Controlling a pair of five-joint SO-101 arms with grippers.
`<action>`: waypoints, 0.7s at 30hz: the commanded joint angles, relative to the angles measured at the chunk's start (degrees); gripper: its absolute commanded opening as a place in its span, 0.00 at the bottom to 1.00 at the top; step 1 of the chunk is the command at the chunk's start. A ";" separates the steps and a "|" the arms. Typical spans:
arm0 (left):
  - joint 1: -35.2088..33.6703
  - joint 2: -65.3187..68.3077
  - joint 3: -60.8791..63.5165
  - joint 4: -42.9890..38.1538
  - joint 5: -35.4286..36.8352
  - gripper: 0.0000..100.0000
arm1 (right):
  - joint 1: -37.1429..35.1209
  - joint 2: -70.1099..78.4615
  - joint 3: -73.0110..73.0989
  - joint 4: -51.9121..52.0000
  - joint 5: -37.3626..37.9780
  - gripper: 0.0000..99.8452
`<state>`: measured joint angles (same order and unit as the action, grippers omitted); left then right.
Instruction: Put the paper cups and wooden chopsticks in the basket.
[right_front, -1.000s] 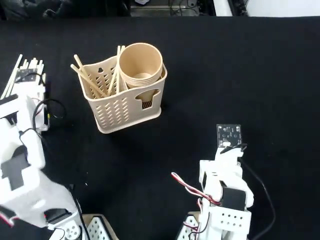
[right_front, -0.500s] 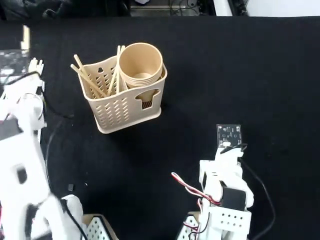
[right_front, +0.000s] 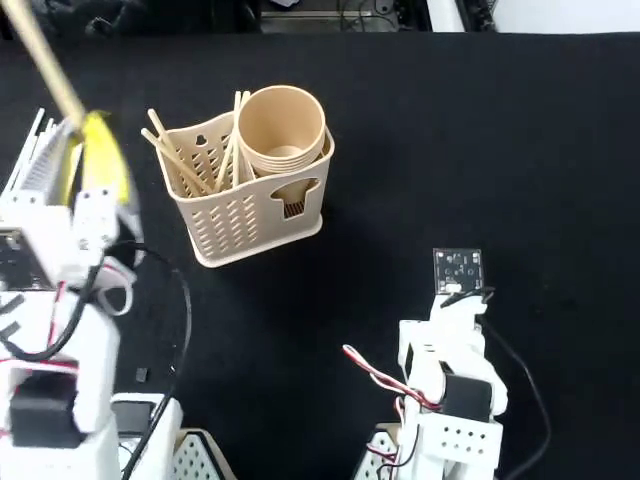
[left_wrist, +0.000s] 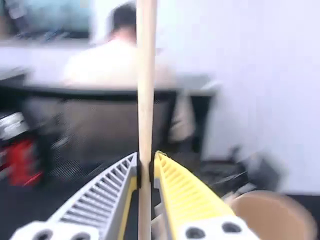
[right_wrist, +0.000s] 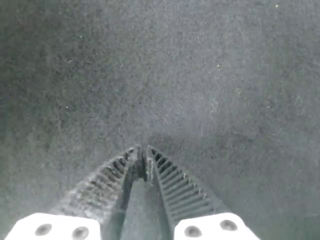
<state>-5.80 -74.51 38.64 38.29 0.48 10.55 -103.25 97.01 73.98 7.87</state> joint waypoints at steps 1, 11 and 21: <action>8.92 1.14 5.49 -15.91 3.43 0.03 | -0.62 -3.82 -0.48 0.18 0.00 0.01; 9.63 17.41 15.96 -37.01 9.41 0.03 | -0.62 -3.82 -0.48 0.18 0.00 0.01; 7.08 20.57 19.30 -29.01 13.63 0.21 | -0.62 -3.82 -0.48 0.18 0.00 0.01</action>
<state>1.93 -52.53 59.56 0.75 12.44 10.55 -103.25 97.01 73.98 7.87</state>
